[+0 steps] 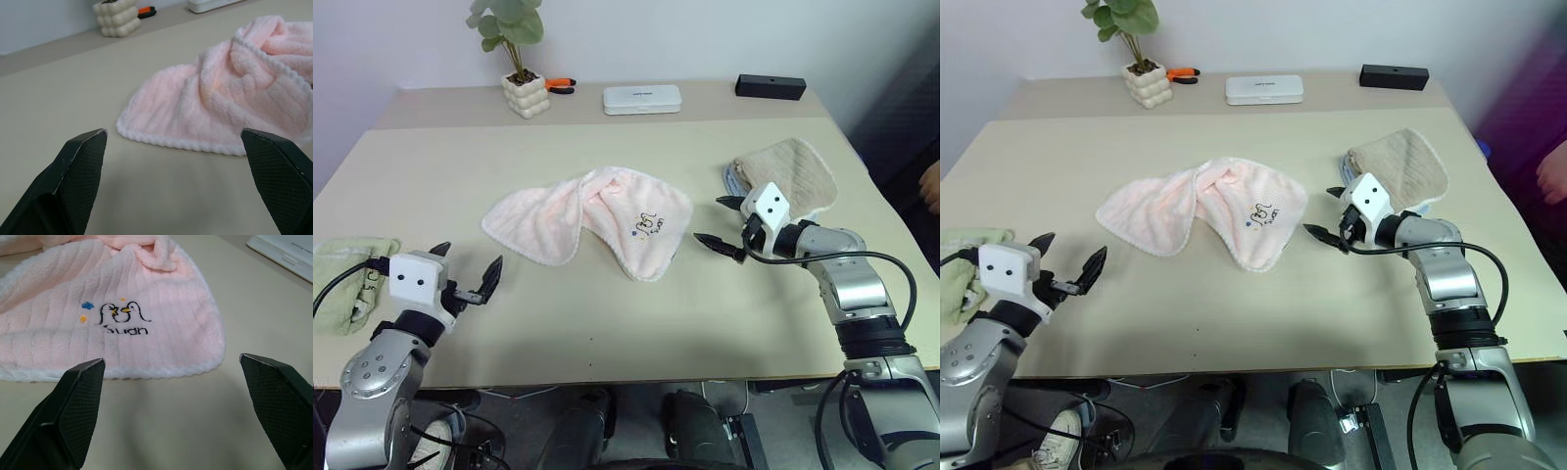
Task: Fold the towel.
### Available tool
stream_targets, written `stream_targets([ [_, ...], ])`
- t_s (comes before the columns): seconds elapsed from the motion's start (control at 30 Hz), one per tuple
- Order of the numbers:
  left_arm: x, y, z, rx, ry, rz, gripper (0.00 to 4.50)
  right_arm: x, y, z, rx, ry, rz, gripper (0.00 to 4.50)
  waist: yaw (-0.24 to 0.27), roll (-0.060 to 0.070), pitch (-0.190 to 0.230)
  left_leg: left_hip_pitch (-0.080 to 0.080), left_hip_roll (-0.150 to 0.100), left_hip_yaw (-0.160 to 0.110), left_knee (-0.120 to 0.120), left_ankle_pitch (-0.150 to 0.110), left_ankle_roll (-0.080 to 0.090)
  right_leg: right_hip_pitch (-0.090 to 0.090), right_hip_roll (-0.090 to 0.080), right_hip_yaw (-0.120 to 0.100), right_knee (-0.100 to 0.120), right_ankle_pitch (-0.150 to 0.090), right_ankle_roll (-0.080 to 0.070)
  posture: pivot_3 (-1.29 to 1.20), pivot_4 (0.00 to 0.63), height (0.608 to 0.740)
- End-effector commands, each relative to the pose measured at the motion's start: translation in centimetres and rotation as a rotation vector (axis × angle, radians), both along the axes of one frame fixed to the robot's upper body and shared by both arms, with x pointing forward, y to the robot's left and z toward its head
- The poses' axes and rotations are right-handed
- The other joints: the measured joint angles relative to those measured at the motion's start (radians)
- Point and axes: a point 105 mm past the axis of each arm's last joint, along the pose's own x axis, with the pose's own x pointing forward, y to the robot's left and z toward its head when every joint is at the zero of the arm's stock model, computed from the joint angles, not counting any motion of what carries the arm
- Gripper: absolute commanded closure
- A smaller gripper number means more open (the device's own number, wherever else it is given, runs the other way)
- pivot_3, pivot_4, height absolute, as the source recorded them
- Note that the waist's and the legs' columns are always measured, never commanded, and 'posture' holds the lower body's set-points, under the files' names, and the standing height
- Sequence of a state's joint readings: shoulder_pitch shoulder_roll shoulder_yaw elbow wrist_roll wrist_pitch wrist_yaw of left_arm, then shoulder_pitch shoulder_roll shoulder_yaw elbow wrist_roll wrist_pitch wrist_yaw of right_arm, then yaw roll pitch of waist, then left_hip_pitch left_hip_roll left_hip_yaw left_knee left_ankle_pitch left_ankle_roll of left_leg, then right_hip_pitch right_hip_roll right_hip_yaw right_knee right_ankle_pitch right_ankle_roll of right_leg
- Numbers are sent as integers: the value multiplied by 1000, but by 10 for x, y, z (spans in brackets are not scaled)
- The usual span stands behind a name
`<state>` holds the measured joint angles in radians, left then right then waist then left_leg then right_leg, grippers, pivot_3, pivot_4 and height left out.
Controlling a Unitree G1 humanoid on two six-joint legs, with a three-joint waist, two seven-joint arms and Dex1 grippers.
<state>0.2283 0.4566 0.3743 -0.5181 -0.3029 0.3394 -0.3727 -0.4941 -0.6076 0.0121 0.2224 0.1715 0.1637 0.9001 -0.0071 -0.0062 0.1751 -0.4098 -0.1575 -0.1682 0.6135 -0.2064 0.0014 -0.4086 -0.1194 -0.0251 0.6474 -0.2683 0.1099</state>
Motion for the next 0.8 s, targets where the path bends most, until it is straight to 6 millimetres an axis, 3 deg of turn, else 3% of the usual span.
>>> stream_targets([
  [0.03, 0, 1, 13, 27, -52, -9, 27, -2, 3, 19, 1, -60, 25, 0, 0, 0, 0, 0, 0, 0, 0, 0, 0, 0, 0, 0, 0, 0, 0, 0, 150, 740],
  [0.23, 7, -8, 10, 39, -41, -63, 27, -8, 0, 22, -2, -64, 20, 0, 0, 0, 0, 0, 0, 0, 0, 0, 0, 0, 0, 0, 0, 0, 0, 0, 150, 740],
  [0.33, 10, -25, 7, 69, -11, -166, 27, -14, 0, 18, -7, -50, 17, 0, 12, 0, 0, 0, 0, 0, 0, 0, 0, 0, 0, 0, 0, 0, 0, 0, 150, 740],
  [0.43, 8, -55, -2, 128, 62, -353, 27, -22, 2, 14, -5, -39, 13, 0, 20, 0, 0, 0, 0, 1, 0, 0, 1, 0, 0, 1, 0, 0, 0, 0, 150, 740],
  [0.5, 9, -62, -8, 175, 97, -406, 27, -25, 3, 13, -3, -35, 7, 0, 20, 0, 0, 0, 0, 1, 0, -1, 1, -1, 0, 1, 0, 0, 0, 0, 150, 740],
  [0.6, 23, -72, -21, 289, 127, -451, 27, -31, 4, 10, 5, -28, -7, 0, 21, 1, 0, 0, 0, 1, -1, -1, 1, -1, 0, 2, 0, 0, 0, 0, 150, 740],
  [0.8, 56, -97, -35, 305, 128, -468, 27, -38, 12, 7, 26, -25, -19, 0, 20, 0, 0, 0, 0, 1, 0, -1, 1, -1, 0, 2, -1, 0, 0, 0, 150, 740],
])
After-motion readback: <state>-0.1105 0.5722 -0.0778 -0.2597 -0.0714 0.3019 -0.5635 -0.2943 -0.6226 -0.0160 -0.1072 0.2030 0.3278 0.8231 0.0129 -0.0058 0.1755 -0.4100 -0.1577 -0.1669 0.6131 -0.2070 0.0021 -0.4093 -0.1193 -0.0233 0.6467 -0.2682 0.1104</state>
